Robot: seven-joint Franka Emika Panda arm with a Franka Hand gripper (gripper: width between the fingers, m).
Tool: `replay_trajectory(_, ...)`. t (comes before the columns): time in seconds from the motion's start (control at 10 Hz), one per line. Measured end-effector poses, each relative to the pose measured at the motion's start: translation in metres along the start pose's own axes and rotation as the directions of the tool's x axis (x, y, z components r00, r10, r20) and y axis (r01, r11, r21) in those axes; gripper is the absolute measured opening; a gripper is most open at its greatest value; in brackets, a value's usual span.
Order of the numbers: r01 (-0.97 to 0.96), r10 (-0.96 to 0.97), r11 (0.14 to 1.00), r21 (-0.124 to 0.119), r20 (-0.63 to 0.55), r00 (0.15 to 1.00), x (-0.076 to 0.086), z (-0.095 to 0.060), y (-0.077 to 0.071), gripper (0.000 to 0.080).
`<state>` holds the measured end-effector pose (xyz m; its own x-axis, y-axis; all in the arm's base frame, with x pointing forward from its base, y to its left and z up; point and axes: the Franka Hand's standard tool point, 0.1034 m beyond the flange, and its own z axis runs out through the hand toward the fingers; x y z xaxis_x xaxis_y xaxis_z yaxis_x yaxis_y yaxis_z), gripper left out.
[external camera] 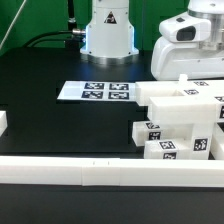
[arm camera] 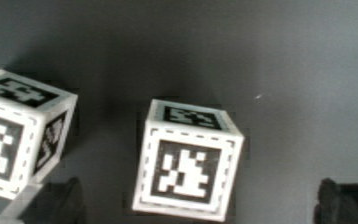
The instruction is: Assemble chair
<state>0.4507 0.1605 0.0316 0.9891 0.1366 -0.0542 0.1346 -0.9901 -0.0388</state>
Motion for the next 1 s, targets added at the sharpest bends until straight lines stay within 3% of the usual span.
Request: replay_trajectory(1.0, -0.001, 0.001, 1.000, -0.011, 0.041, 0.999, -0.012, 0.021, 0.002, 0.0649)
